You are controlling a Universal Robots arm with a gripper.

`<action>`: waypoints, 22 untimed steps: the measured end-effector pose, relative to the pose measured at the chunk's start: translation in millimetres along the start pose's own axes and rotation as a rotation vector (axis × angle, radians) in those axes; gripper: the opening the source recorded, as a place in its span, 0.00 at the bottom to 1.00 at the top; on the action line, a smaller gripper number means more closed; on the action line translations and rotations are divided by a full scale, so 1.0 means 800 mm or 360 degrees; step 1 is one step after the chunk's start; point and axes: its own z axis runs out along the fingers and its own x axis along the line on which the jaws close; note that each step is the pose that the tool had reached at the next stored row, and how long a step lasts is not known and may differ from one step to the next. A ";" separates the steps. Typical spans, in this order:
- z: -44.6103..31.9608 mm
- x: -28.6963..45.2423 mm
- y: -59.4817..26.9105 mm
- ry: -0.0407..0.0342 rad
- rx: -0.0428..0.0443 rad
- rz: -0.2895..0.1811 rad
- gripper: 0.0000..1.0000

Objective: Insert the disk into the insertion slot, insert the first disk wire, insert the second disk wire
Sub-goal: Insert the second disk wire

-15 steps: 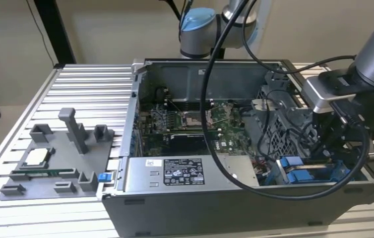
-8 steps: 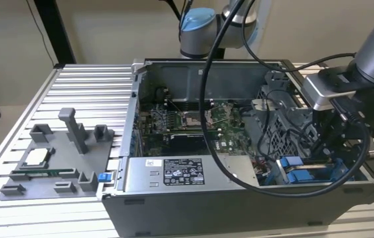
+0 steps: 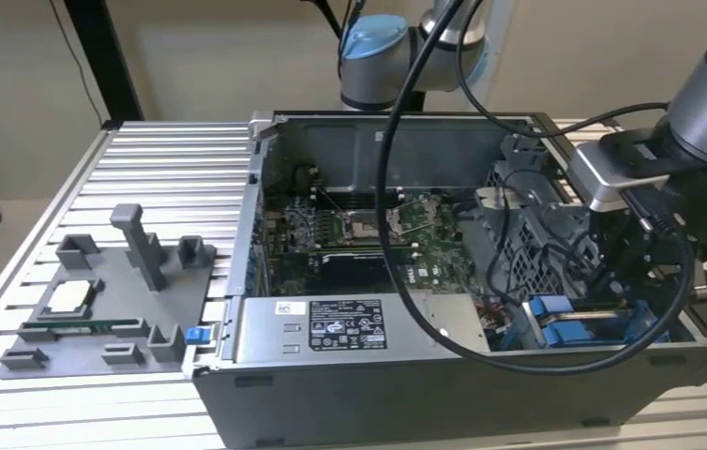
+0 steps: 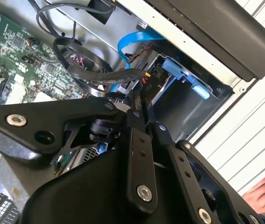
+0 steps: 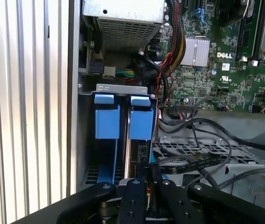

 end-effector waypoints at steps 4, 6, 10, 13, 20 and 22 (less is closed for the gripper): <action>0.0018 -0.0025 0.000 0.0000 0.0004 0.0000 0.00; 0.0026 -0.0025 0.000 0.0001 0.0004 0.0000 0.00; 0.0025 -0.0021 0.000 0.0000 0.0004 0.0000 0.00; -0.0043 -0.0029 0.000 0.0000 0.0005 0.0000 0.00; -0.0052 -0.0025 0.000 0.0010 0.0004 -0.0001 0.00; -0.0051 -0.0023 0.000 0.0015 0.0004 -0.0001 0.00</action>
